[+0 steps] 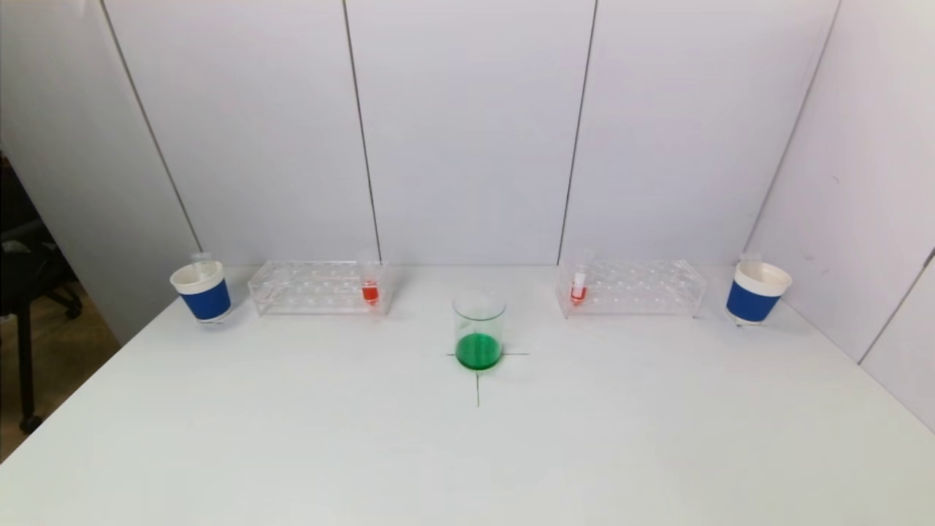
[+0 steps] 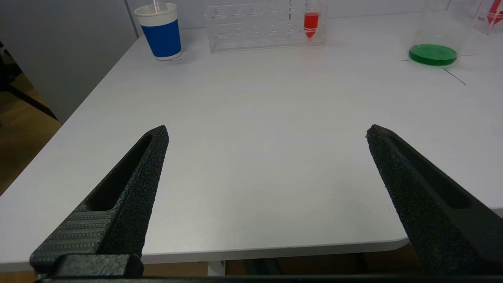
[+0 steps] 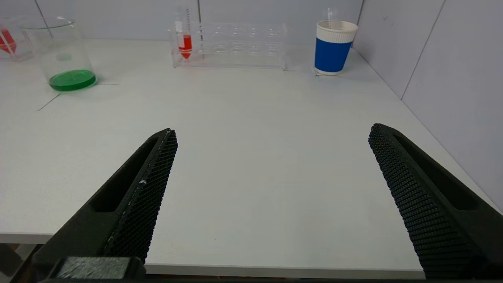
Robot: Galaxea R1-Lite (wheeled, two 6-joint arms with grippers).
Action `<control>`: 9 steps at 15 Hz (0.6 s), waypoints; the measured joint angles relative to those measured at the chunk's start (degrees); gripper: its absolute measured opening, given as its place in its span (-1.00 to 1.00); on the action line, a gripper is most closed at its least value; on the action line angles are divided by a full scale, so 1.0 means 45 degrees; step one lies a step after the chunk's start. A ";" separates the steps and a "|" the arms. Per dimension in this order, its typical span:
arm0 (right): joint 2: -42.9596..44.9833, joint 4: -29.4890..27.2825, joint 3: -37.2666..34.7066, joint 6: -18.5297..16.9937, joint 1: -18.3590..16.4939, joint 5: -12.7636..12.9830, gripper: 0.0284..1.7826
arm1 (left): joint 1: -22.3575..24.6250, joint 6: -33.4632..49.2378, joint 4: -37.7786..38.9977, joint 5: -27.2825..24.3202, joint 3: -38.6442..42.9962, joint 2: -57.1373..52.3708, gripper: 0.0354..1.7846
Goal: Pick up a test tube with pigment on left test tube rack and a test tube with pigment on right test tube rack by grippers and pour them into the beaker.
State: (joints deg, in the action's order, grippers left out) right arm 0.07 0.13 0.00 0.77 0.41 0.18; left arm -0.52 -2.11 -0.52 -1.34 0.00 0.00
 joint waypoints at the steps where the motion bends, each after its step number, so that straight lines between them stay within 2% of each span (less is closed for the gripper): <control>1: 0.0000 0.0000 0.0000 -0.0005 0.0000 0.0000 0.99 | 0.0000 0.0000 0.0000 0.0000 0.0000 0.0000 0.98; 9: 0.0000 0.0005 0.0000 -0.0005 0.0000 0.0000 0.99 | 0.0000 0.0000 0.0000 0.0011 0.0000 0.0000 0.98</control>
State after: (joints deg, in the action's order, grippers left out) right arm 0.07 0.16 0.00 0.74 0.41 0.18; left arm -0.52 -2.11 -0.52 -1.29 0.00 0.00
